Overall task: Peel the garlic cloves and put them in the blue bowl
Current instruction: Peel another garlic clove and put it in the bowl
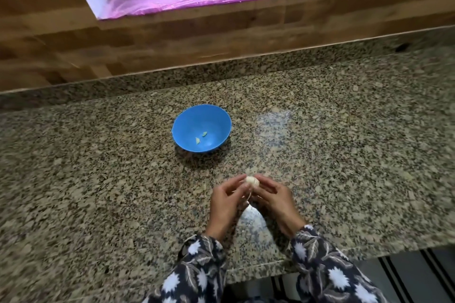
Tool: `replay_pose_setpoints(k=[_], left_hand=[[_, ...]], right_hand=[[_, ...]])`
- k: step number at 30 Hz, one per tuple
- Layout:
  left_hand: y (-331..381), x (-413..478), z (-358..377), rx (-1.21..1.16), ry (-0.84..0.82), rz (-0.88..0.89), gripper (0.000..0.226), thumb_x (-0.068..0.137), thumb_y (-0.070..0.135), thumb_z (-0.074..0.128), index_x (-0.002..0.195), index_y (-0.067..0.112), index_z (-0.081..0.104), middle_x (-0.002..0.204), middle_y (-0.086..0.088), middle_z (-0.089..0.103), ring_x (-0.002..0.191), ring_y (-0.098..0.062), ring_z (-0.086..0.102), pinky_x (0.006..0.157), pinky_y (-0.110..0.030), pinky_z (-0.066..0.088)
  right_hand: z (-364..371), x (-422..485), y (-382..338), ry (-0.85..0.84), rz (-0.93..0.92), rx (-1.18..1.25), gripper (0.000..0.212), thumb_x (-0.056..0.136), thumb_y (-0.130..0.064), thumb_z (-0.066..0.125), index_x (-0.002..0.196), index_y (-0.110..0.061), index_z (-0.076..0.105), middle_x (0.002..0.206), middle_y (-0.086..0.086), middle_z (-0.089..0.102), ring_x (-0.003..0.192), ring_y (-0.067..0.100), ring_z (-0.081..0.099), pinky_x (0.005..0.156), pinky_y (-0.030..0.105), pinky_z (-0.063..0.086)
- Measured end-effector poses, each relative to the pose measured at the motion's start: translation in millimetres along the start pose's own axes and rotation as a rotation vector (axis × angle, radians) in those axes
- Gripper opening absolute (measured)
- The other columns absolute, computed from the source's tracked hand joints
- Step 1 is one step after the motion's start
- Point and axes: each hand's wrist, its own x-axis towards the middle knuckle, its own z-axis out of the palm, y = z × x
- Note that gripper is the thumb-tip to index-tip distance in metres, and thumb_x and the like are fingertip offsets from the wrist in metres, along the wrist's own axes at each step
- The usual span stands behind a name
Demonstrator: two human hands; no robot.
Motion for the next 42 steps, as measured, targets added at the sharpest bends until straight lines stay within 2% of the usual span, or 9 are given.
replay_pose_setpoints(k=[11,18,23,25,28,30,34,39,42], left_hand=[[6.1,-1.5,-4.2,0.024,0.033,0.032,0.018,0.08,0.0,0.068,0.098,0.004,0.071,0.085,-0.002,0.074,0.076,-0.015,0.071,0.066,-0.024,0.057],[2.6,-4.8,7.3,0.393,0.156,0.171,0.008,0.082,0.009,0.068,0.089,0.012,0.069,0.077,0.006,0.067,0.068,-0.007,0.065,0.06,-0.018,0.055],[0.1,1.6,-10.5,-0.175,0.206,-0.206,0.008,0.087,0.005,0.062,0.09,-0.001,0.066,0.083,-0.016,0.071,0.072,-0.025,0.069,0.062,-0.029,0.059],[-8.2,4.2,-28.2,-0.078,0.184,-0.199,0.008,0.084,0.006,0.065,0.09,0.001,0.069,0.086,-0.018,0.071,0.07,-0.023,0.068,0.061,-0.028,0.058],[-17.2,8.5,-48.4,0.371,0.144,-0.072,0.009,0.08,0.011,0.072,0.088,0.013,0.073,0.091,-0.006,0.073,0.079,-0.016,0.068,0.07,-0.024,0.057],[-18.8,7.7,-51.7,0.605,0.121,0.013,0.012,0.079,0.014,0.073,0.09,0.015,0.072,0.091,0.005,0.07,0.082,-0.007,0.064,0.068,-0.009,0.051],[-13.5,4.9,-45.2,0.62,0.08,-0.015,0.01,0.078,0.011,0.073,0.088,0.01,0.071,0.082,0.003,0.07,0.071,-0.005,0.065,0.058,-0.008,0.05],[-1.3,12.5,-38.3,0.504,-0.021,-0.264,0.003,0.081,0.004,0.068,0.081,0.002,0.066,0.074,-0.01,0.069,0.06,-0.015,0.066,0.06,-0.025,0.057],[3.0,20.3,-37.3,0.532,-0.068,-0.306,0.006,0.082,0.001,0.067,0.079,-0.002,0.062,0.068,-0.011,0.066,0.053,-0.015,0.061,0.059,-0.028,0.056]], right_hand=[[-2.5,-5.9,2.6,-0.017,-0.137,-0.161,0.035,0.075,0.002,0.068,0.107,-0.01,0.064,0.114,0.011,0.065,0.105,0.022,0.062,0.091,0.034,0.051],[3.6,-14.6,6.3,-0.002,-0.213,-0.246,0.035,0.077,0.002,0.065,0.109,-0.012,0.061,0.107,0.001,0.065,0.093,0.002,0.063,0.075,0.016,0.052],[-6.3,-12.0,0.8,0.13,-0.314,-0.607,0.035,0.082,-0.005,0.062,0.117,-0.01,0.059,0.112,0.005,0.064,0.086,0.002,0.058,0.071,0.008,0.049],[-22.0,-6.9,-8.7,0.161,-0.344,-0.935,0.033,0.086,-0.01,0.058,0.119,-0.01,0.058,0.111,0.006,0.063,0.078,0.002,0.053,0.062,0.003,0.043],[-44.0,2.3,-14.8,0.181,-0.339,-1.253,0.03,0.089,-0.013,0.055,0.119,-0.012,0.058,0.116,0.005,0.06,0.097,0.013,0.057,0.079,0.008,0.037],[-52.0,5.8,-11.9,0.159,-0.341,-1.305,0.034,0.089,-0.014,0.056,0.123,-0.015,0.055,0.12,0.004,0.058,0.107,0.015,0.055,0.09,0.013,0.035],[-46.8,-1.7,6.9,0.204,-0.454,-1.394,0.06,0.086,-0.026,0.06,0.14,-0.023,0.033,0.145,0.004,0.034,0.135,0.022,0.029,0.113,0.034,0.019],[-10.0,-19.5,36.4,-0.205,-0.467,-1.422,0.053,0.095,-0.039,0.038,0.145,-0.029,0.021,0.153,-0.006,0.016,0.141,0.011,0.012,0.114,0.025,0.001],[-6.4,-15.6,47.4,-0.255,-0.44,-1.523,0.058,0.094,-0.048,0.02,0.147,-0.03,0.007,0.154,-0.01,-0.003,0.142,0.008,-0.005,0.111,0.029,-0.013]])
